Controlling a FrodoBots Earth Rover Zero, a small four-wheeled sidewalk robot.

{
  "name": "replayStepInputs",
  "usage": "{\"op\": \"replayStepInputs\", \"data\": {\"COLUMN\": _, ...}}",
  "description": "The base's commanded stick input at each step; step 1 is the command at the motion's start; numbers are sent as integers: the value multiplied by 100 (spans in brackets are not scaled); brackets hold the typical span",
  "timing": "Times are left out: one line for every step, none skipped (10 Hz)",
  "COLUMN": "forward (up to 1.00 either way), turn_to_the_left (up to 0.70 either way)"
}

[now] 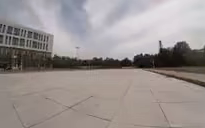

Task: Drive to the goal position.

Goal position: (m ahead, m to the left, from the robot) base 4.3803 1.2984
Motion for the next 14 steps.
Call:
{"op": "replayStepInputs", "data": {"forward": 70, "turn_to_the_left": -32}}
{"op": "replayStepInputs", "data": {"forward": 70, "turn_to_the_left": 0}}
{"op": "replayStepInputs", "data": {"forward": 70, "turn_to_the_left": 0}}
{"op": "replayStepInputs", "data": {"forward": 70, "turn_to_the_left": 0}}
{"op": "replayStepInputs", "data": {"forward": 70, "turn_to_the_left": 0}}
{"op": "replayStepInputs", "data": {"forward": 70, "turn_to_the_left": 0}}
{"op": "replayStepInputs", "data": {"forward": 70, "turn_to_the_left": 0}}
{"op": "replayStepInputs", "data": {"forward": 70, "turn_to_the_left": 0}}
{"op": "replayStepInputs", "data": {"forward": 70, "turn_to_the_left": 0}}
{"op": "replayStepInputs", "data": {"forward": 70, "turn_to_the_left": 0}}
{"op": "replayStepInputs", "data": {"forward": 70, "turn_to_the_left": 0}}
{"op": "replayStepInputs", "data": {"forward": 70, "turn_to_the_left": 0}}
{"op": "replayStepInputs", "data": {"forward": 70, "turn_to_the_left": 0}}
{"op": "replayStepInputs", "data": {"forward": 70, "turn_to_the_left": 0}}
